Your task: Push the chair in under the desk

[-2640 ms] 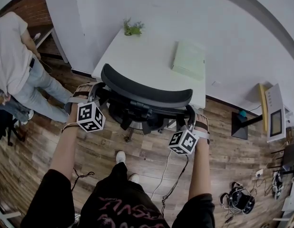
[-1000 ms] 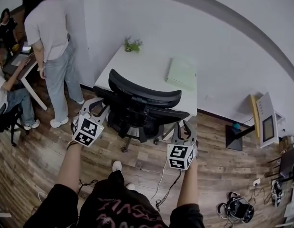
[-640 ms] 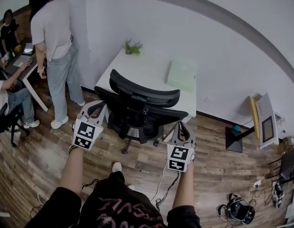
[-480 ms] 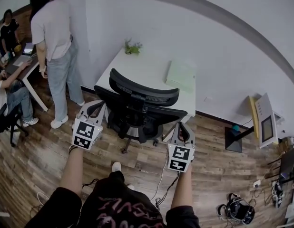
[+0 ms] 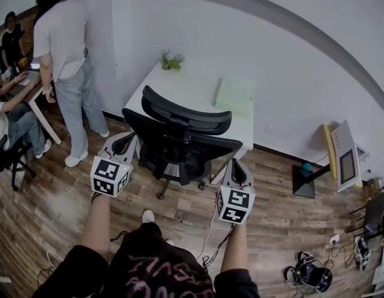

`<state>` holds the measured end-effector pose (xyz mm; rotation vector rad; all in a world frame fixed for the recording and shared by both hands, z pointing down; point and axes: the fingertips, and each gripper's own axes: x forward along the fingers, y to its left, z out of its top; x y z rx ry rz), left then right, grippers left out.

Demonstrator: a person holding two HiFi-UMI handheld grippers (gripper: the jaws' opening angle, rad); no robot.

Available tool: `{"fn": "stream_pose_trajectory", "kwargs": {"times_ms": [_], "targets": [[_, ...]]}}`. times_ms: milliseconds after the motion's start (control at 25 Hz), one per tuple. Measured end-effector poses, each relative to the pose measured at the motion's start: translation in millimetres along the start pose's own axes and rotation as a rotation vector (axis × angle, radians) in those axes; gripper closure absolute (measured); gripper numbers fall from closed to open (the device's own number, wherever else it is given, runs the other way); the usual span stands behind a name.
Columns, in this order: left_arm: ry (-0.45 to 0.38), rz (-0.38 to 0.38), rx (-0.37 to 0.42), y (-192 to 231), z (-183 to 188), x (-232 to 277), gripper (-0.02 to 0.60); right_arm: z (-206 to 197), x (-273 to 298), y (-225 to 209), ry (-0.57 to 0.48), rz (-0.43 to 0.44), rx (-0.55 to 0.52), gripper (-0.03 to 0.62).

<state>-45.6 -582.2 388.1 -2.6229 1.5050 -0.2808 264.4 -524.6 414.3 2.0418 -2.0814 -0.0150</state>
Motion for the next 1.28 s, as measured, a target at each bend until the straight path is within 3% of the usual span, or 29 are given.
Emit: {"fn": "stream_pose_trajectory", "kwargs": {"times_ms": [1280], "targets": [[0.014, 0.006, 0.016, 9, -3, -7, 0.568, 3, -2, 3, -0.012, -0.005, -0.025, 0.569]]}}
